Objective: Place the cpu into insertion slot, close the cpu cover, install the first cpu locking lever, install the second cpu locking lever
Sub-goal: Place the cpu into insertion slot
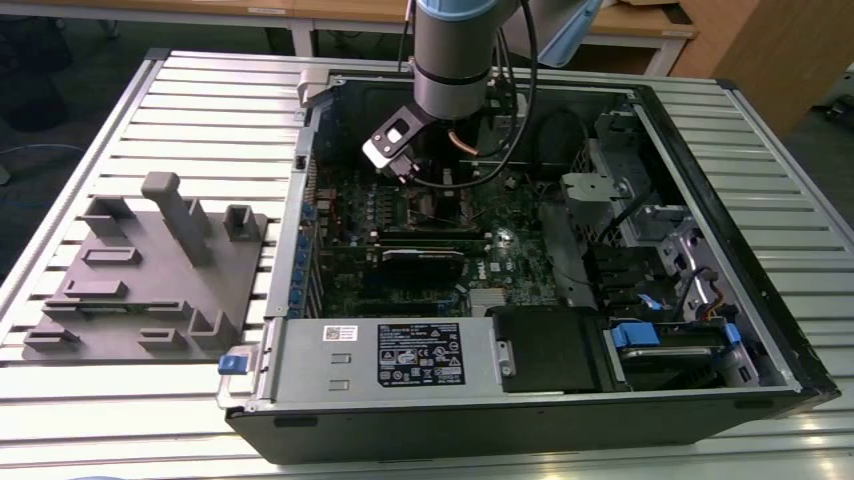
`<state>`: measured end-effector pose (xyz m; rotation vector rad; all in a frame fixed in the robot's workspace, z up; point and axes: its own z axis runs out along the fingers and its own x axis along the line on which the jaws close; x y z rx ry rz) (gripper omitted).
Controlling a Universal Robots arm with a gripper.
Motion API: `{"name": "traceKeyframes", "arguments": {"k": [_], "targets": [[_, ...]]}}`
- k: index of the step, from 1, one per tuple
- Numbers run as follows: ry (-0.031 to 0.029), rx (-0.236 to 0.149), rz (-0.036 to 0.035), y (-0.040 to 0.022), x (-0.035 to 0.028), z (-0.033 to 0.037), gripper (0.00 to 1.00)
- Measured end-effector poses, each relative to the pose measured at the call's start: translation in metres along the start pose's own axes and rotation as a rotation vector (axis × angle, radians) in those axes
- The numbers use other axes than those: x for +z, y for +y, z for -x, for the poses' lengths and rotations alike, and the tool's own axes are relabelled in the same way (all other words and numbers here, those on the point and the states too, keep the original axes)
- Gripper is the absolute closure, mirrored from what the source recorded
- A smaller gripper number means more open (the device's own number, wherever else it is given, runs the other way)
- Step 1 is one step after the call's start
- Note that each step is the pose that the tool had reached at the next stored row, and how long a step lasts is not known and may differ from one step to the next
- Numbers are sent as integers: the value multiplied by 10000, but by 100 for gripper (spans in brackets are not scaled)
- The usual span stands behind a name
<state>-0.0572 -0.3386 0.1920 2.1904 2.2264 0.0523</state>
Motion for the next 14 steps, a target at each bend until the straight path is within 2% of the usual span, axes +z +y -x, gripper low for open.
{"name": "traceKeyframes", "arguments": {"k": [7, 8, 14], "targets": [[5, 0, 4, 1, 3, -1, 45], [4, 0, 3, 1, 3, -1, 39], [1, 0, 1, 0, -7, 0, 39]]}}
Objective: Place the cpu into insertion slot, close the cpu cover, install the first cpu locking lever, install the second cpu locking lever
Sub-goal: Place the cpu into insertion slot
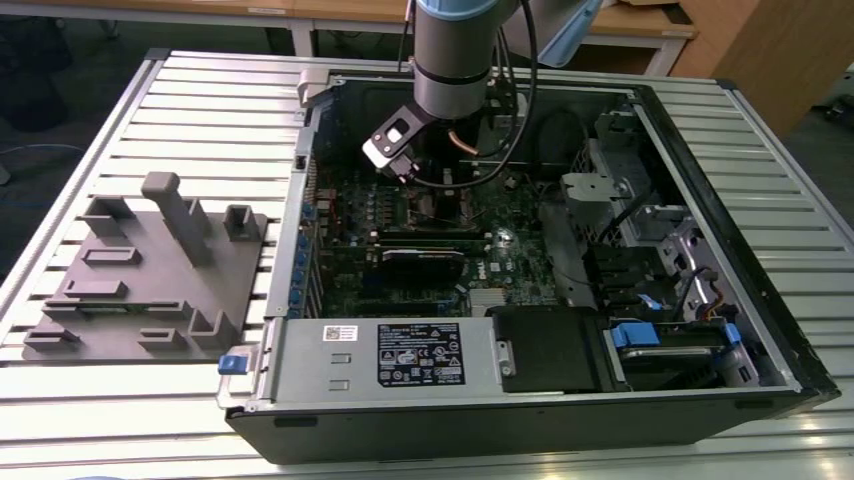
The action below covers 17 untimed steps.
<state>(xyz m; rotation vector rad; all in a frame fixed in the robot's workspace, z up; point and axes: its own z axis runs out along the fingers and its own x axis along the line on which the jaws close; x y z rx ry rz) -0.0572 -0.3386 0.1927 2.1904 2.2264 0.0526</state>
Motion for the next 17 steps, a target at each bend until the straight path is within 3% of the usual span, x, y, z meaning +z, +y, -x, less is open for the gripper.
{"name": "traceKeyframes", "arguments": {"k": [13, 14, 17], "targets": [[-5, 0, -3, 0, -6, 1, 40], [-3, 0, -2, 0, -6, 1, 46], [-1, 0, -1, 0, -7, 0, 46]]}}
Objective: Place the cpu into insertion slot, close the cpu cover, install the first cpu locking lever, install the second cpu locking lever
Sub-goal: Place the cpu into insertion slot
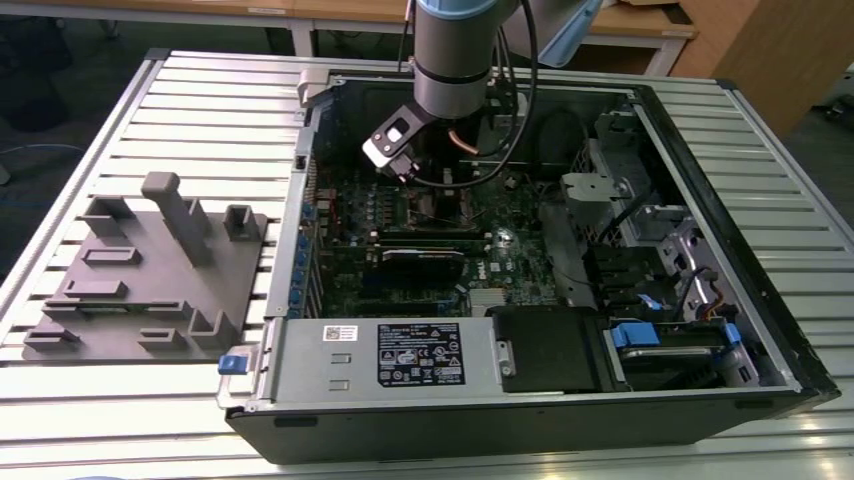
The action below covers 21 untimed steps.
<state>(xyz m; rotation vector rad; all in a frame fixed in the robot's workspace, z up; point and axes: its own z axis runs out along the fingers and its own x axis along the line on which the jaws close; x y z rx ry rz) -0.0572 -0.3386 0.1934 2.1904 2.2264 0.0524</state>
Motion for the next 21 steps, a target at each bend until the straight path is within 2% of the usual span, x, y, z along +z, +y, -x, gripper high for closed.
{"name": "traceKeyframes", "arguments": {"k": [5, 9, 21], "targets": [[0, 14, 1, 0, -14, 0, 46], [-13, 333, 2, 0, -13, 0, 46], [-14, 344, 3, 6, -12, -2, 46]]}}
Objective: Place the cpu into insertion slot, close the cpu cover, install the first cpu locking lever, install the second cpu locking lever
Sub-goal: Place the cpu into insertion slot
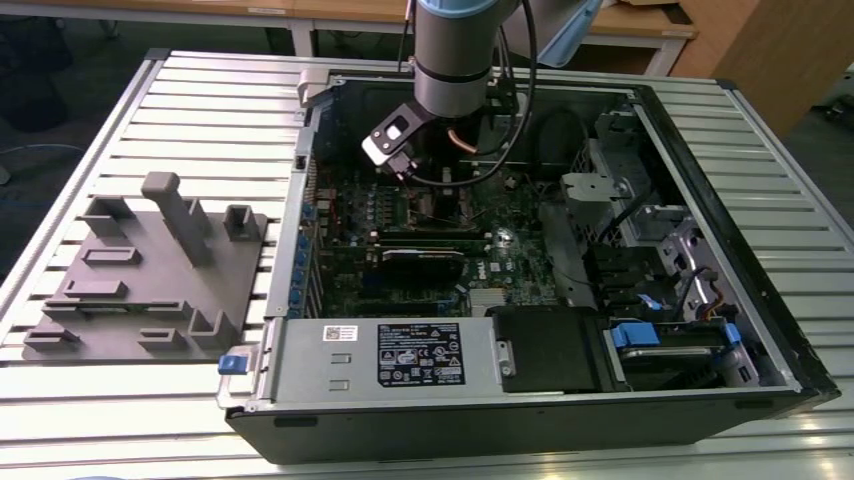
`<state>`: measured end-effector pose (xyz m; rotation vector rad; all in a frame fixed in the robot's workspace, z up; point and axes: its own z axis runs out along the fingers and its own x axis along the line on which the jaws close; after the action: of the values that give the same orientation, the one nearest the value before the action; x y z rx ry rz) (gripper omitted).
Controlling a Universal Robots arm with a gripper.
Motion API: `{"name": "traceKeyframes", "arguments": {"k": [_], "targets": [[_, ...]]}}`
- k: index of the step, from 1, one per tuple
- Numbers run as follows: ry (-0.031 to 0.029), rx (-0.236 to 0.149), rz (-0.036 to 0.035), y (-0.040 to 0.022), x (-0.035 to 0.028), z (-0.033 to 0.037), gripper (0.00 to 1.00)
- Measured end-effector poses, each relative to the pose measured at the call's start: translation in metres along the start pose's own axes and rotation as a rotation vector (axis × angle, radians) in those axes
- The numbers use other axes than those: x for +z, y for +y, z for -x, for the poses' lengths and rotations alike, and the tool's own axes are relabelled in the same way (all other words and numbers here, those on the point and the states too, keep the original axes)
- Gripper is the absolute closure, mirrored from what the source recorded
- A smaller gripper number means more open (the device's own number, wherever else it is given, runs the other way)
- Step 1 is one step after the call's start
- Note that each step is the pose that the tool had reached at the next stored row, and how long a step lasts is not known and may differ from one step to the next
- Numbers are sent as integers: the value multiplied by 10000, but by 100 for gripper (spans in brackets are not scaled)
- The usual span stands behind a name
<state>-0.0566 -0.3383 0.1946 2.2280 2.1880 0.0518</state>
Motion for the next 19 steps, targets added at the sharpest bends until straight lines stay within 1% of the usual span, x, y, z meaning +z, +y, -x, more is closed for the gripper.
{"name": "traceKeyframes", "arguments": {"k": [19], "targets": [[-1, 0, -1, 7, 0, -3, 46]]}}
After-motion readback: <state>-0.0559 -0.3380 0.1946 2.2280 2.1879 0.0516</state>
